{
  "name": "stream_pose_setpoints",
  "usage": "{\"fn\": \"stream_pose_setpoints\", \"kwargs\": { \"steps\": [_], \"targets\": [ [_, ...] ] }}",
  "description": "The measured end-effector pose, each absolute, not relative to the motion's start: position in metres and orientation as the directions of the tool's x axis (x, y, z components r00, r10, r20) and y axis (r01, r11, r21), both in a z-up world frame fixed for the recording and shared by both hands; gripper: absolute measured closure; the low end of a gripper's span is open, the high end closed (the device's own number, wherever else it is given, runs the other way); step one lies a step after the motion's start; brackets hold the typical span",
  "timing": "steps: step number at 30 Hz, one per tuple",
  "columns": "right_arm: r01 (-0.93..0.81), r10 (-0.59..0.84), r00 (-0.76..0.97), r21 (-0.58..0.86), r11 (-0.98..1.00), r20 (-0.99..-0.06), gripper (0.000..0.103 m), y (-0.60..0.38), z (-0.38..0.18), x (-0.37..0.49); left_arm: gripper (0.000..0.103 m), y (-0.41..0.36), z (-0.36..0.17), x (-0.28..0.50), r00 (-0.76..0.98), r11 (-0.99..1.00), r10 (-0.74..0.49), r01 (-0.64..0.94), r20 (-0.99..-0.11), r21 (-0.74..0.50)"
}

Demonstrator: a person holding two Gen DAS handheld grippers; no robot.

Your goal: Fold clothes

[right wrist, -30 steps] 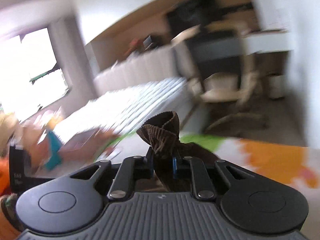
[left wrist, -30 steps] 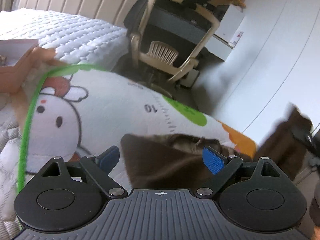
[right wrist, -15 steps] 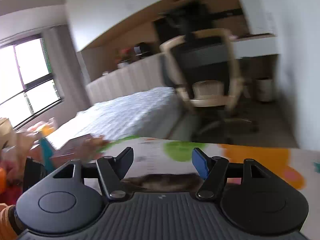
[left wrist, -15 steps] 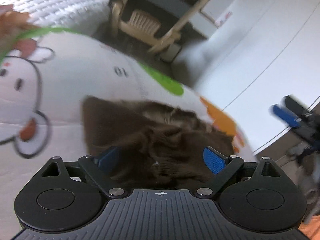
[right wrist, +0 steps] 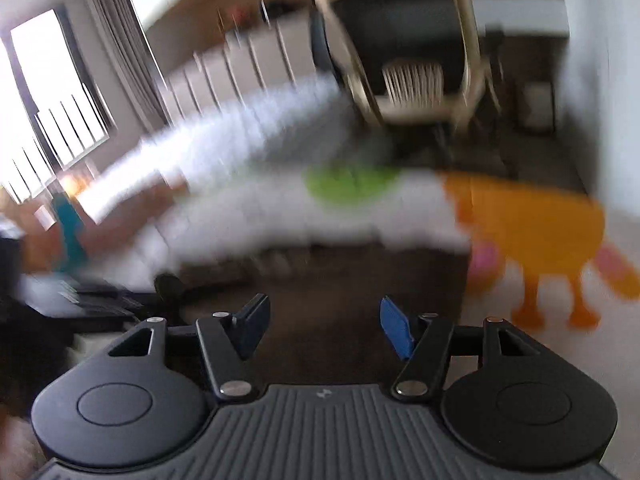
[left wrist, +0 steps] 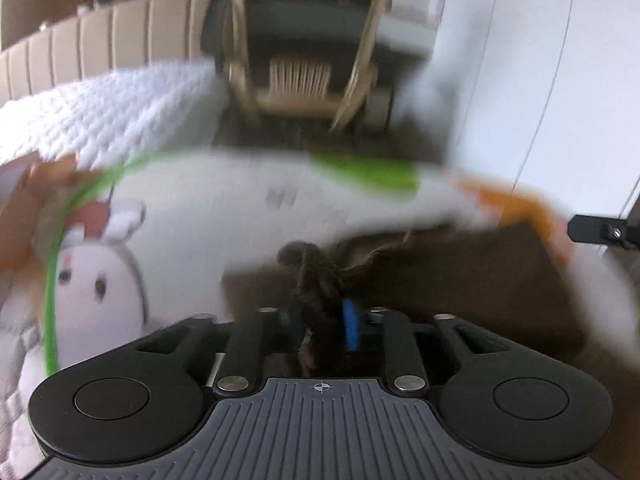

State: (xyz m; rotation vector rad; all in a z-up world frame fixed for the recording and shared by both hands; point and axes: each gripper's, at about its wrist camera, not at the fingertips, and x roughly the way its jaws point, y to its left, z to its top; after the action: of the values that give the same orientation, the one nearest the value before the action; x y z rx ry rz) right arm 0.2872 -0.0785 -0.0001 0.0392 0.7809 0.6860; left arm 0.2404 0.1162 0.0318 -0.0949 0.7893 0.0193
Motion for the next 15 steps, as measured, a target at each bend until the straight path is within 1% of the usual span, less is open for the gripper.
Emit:
{"fn": "stream_pose_setpoints", "kwargs": {
  "steps": [1, 2, 3, 4, 5, 6, 8, 11, 13, 14, 15],
  "targets": [
    [-0.554, 0.540, 0.516, 0.222, 0.802, -0.665, 0.044, -0.075, -0.012, 0.289, 0.060, 0.119, 0.021, 0.239, 0.677, 0.996, -0.021, -0.051, -0.735, -0.076],
    [-0.553, 0.496, 0.526, 0.165, 0.817, -0.691, 0.047, -0.073, -0.024, 0.290, 0.049, 0.122, 0.014, 0.238, 0.658, 0.996, -0.023, -0.048, -0.753, -0.073],
    [-0.561, 0.494, 0.532, 0.151, 0.814, -0.688, 0.047, -0.077, -0.022, 0.287, 0.039, 0.125, 0.016, 0.235, 0.659, 0.996, -0.025, -0.044, -0.752, -0.072],
    [-0.568, 0.493, 0.539, 0.137, 0.811, -0.683, 0.048, -0.081, -0.019, 0.284, 0.038, 0.129, 0.023, 0.233, 0.671, 0.996, -0.030, -0.042, -0.741, -0.078],
    [-0.573, 0.499, 0.549, 0.132, 0.809, -0.671, 0.048, -0.085, -0.010, 0.282, 0.040, 0.133, 0.031, 0.230, 0.683, 0.996, -0.035, -0.039, -0.730, -0.084],
    [-0.577, 0.505, 0.560, 0.128, 0.806, -0.657, 0.048, -0.088, 0.000, 0.280, 0.040, 0.137, 0.039, 0.228, 0.694, 0.995, -0.040, -0.036, -0.719, -0.090],
    [-0.602, 0.537, 0.573, 0.126, 0.788, -0.619, 0.048, -0.090, 0.016, 0.276, 0.039, 0.143, 0.051, 0.225, 0.711, 0.993, -0.061, -0.027, -0.700, -0.113],
    [-0.603, 0.562, 0.561, 0.166, 0.780, -0.608, 0.048, -0.081, 0.019, 0.288, 0.033, 0.137, 0.043, 0.238, 0.699, 0.974, -0.167, 0.006, -0.695, -0.228],
    [-0.579, 0.531, 0.546, 0.166, 0.798, -0.647, 0.048, -0.071, 0.005, 0.303, 0.032, 0.133, 0.038, 0.246, 0.689, 0.952, -0.237, 0.026, -0.685, -0.304],
    [-0.562, 0.499, 0.542, 0.151, 0.814, -0.676, 0.048, -0.068, -0.008, 0.309, 0.032, 0.131, 0.032, 0.251, 0.675, 0.949, -0.247, 0.025, -0.696, -0.313],
    [-0.544, 0.466, 0.536, 0.134, 0.829, -0.705, 0.046, -0.065, -0.020, 0.315, 0.037, 0.127, 0.020, 0.255, 0.654, 0.961, -0.219, 0.014, -0.724, -0.278]
  ]
}}
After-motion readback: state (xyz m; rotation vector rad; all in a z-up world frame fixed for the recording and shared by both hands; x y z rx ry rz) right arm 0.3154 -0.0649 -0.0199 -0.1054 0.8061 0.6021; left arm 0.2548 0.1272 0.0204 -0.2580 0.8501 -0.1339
